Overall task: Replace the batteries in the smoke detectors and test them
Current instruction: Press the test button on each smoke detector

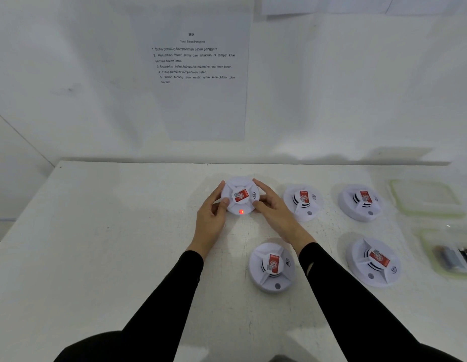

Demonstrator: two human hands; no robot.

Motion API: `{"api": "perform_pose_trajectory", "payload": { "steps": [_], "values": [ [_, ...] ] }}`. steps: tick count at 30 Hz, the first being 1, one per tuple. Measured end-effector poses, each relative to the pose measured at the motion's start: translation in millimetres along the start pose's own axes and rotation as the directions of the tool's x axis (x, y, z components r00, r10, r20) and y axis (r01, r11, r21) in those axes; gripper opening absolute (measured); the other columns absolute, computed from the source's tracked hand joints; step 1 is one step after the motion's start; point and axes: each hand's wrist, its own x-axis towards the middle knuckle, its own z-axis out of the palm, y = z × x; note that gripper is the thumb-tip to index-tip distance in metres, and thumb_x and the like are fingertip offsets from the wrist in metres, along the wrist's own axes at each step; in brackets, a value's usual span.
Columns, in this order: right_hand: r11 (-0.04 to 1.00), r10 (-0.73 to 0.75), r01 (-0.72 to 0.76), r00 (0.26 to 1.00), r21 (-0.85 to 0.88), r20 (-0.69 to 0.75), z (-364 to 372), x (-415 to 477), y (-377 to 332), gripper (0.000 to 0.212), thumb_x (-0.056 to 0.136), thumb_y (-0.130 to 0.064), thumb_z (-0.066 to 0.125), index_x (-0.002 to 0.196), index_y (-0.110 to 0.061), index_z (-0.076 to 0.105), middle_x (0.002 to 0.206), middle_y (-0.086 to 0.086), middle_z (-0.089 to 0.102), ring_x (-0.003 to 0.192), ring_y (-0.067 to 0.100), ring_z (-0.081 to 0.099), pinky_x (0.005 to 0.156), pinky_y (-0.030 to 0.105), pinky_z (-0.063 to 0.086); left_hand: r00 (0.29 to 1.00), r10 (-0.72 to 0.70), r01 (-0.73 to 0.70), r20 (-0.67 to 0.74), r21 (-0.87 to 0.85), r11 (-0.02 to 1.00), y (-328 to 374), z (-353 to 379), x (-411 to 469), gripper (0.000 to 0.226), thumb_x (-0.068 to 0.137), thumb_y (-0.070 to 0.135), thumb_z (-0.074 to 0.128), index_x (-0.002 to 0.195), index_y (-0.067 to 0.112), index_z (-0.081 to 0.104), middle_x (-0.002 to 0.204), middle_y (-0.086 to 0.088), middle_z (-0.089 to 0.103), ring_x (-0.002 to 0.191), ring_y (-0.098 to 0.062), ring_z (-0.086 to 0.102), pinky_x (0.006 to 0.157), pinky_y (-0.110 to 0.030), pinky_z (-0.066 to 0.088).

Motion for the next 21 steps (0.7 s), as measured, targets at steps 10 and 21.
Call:
{"api": "perform_pose_trajectory", "payload": {
  "steps": [10,21],
  "values": [
    [1.000,0.003,-0.003,1.000,-0.003,-0.004,-0.3,1.3,2.1,0.053,0.096,-0.011,0.053,0.140,-0.038,0.043,0.115,0.005,0.066,0.110,0.016,0.063,0.097,0.028,0.050,1.000,0.009,-0.009,0.004,-0.004,1.000,0.1,0.1,-0.6,0.044,0.102,0.024,0.055,0.146,0.025,0.047,0.137,0.013,0.056,0.115,0.004,0.060,0.093,-0.014,0.050],
    [1.000,0.006,-0.006,1.000,-0.012,-0.007,0.2,0.8,1.3,0.053,0.096,-0.010,0.053,0.140,-0.037,0.043,0.115,0.007,0.066,0.110,0.018,0.063,0.099,0.031,0.050,1.000,0.014,-0.014,0.001,-0.011,1.000,-1.2,0.0,0.3,0.044,0.102,0.023,0.055,0.146,0.025,0.048,0.141,0.010,0.055,0.121,-0.005,0.059,0.096,-0.016,0.050]
  ]
}}
